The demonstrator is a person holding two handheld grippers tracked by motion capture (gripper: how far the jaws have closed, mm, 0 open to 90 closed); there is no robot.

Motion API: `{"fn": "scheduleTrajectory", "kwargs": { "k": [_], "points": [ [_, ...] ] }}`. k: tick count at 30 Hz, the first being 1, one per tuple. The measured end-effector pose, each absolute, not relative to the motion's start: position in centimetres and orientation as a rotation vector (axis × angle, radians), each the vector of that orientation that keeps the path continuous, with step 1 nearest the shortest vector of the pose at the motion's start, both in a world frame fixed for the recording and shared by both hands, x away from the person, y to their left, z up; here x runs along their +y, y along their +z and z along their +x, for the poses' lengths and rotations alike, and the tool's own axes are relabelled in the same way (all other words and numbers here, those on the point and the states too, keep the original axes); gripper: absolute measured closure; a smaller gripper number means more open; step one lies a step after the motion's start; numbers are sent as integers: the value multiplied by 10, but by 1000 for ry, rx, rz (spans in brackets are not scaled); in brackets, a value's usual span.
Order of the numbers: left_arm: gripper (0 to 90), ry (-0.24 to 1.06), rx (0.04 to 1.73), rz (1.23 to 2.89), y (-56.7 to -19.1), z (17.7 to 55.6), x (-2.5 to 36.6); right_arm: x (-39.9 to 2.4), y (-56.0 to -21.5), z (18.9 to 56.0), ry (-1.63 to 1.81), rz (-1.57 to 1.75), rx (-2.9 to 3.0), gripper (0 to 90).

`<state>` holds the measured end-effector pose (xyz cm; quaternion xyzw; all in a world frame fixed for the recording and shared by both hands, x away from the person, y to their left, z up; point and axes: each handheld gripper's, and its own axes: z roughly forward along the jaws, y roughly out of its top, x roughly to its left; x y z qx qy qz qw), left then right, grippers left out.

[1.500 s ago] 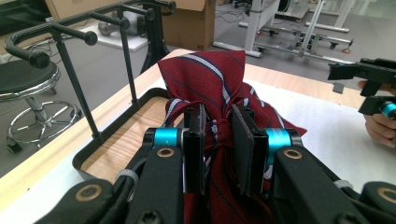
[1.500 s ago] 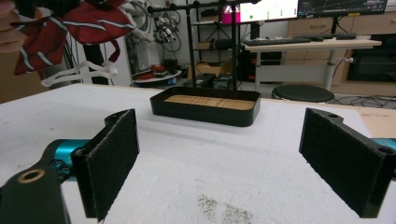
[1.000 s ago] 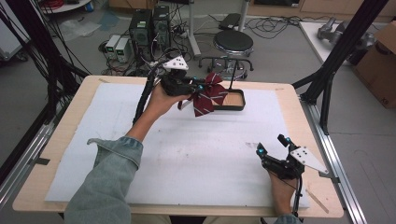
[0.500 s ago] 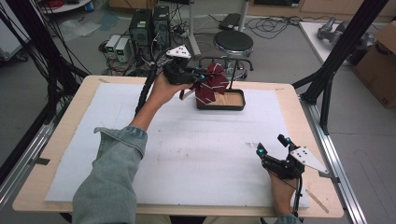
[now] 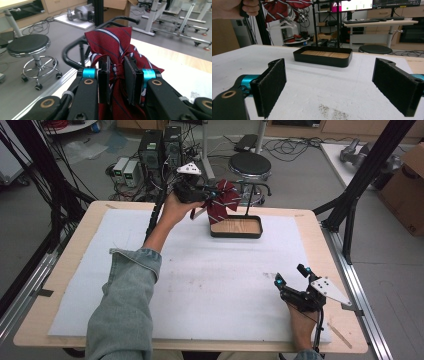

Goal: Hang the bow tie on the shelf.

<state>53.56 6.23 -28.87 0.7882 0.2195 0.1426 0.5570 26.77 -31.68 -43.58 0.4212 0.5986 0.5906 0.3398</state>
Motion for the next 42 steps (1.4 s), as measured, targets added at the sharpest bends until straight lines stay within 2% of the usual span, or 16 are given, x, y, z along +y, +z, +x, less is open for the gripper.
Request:
{"fn": "scheduleTrajectory", "kwargs": {
  "k": [7,31,42],
  "points": [
    [749,364,588,1857,-296,547,72,-317,-436,268,1539,1100,1559,111],
    [748,357,657,1894,-323,555,86,-317,-436,268,1535,1100,1566,111],
    [748,318,545,1854,-297,537,86,-316,-436,268,1533,1104,1566,111]
  ]
}}
